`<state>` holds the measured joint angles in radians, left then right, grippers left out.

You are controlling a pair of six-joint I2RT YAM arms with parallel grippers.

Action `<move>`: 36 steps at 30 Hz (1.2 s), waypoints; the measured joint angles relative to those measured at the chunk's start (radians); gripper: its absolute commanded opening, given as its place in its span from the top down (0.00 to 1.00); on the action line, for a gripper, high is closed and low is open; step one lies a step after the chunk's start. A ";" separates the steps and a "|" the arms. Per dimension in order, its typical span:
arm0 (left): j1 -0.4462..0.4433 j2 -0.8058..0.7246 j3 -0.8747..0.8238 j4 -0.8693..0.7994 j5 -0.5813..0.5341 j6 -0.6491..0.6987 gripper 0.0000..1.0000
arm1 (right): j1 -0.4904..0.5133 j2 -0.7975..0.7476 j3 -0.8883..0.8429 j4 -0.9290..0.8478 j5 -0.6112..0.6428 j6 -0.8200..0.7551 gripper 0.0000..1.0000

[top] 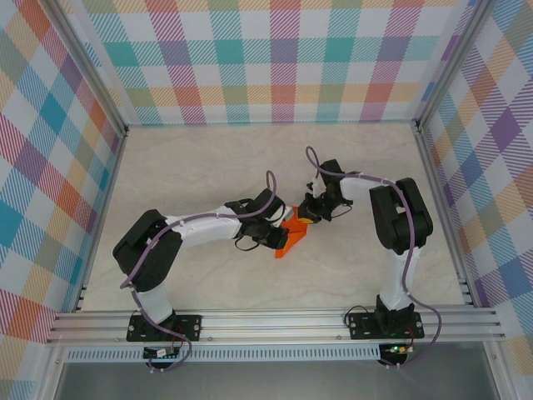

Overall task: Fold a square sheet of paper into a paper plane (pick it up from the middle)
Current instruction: Third fold the triangle at the center of the table.

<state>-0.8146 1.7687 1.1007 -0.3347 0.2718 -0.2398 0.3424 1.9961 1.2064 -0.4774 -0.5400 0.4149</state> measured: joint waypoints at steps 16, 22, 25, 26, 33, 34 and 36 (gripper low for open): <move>0.013 0.063 0.049 -0.010 -0.003 -0.006 1.00 | 0.000 0.022 0.045 -0.057 0.007 -0.042 0.89; 0.013 0.063 0.047 -0.009 -0.008 -0.018 1.00 | 0.000 0.022 0.045 -0.056 0.008 -0.039 0.88; 0.014 0.063 0.047 -0.009 -0.029 -0.027 1.00 | 0.000 0.022 0.045 -0.056 0.008 -0.037 0.88; 0.014 0.063 0.047 -0.009 -0.033 -0.029 1.00 | 0.000 0.022 0.045 -0.056 0.008 -0.035 0.88; 0.015 0.069 0.047 -0.009 -0.055 -0.034 1.00 | 0.000 0.022 0.045 -0.056 0.008 -0.034 0.88; 0.015 0.069 0.047 -0.009 -0.055 -0.034 1.00 | 0.000 0.022 0.045 -0.056 0.008 -0.034 0.88; 0.015 0.069 0.047 -0.009 -0.055 -0.034 1.00 | 0.000 0.022 0.045 -0.056 0.008 -0.032 0.88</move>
<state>-0.7994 1.8381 1.1481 -0.3435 0.2165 -0.2733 0.3424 2.0182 1.2514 -0.5331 -0.5323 0.3824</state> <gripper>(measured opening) 0.045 0.120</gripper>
